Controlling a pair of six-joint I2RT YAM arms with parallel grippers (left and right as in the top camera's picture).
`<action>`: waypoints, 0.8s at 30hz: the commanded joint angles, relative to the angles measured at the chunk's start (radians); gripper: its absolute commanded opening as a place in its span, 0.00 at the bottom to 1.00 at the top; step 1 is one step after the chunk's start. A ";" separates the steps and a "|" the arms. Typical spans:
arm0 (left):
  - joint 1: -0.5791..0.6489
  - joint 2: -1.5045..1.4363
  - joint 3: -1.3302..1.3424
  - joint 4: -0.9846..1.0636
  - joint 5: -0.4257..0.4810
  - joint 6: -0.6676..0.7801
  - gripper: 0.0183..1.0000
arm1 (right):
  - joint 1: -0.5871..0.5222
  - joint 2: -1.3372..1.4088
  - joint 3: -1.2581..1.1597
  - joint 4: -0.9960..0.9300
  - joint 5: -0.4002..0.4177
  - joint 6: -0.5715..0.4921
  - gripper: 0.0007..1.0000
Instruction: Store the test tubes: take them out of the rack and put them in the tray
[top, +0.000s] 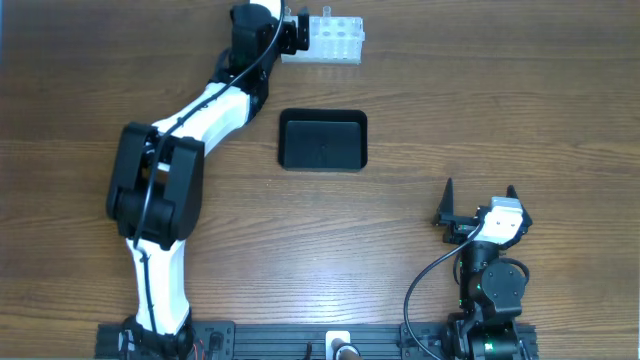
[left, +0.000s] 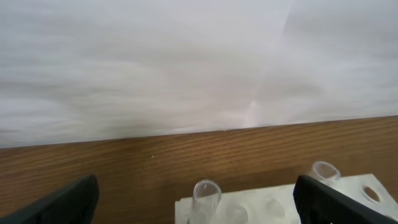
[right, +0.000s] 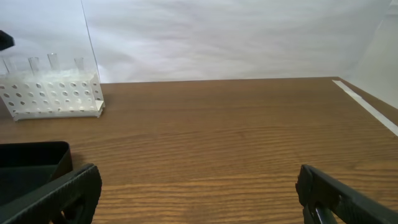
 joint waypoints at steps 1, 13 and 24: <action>-0.002 0.087 0.072 0.002 -0.064 -0.036 1.00 | 0.005 -0.004 -0.005 -0.004 0.006 -0.001 0.99; -0.008 0.111 0.078 0.002 -0.063 -0.036 0.86 | 0.005 -0.003 -0.005 -0.004 0.006 -0.001 0.99; -0.019 0.111 0.078 0.000 -0.063 -0.032 0.64 | 0.005 -0.004 -0.005 -0.004 0.006 -0.001 0.99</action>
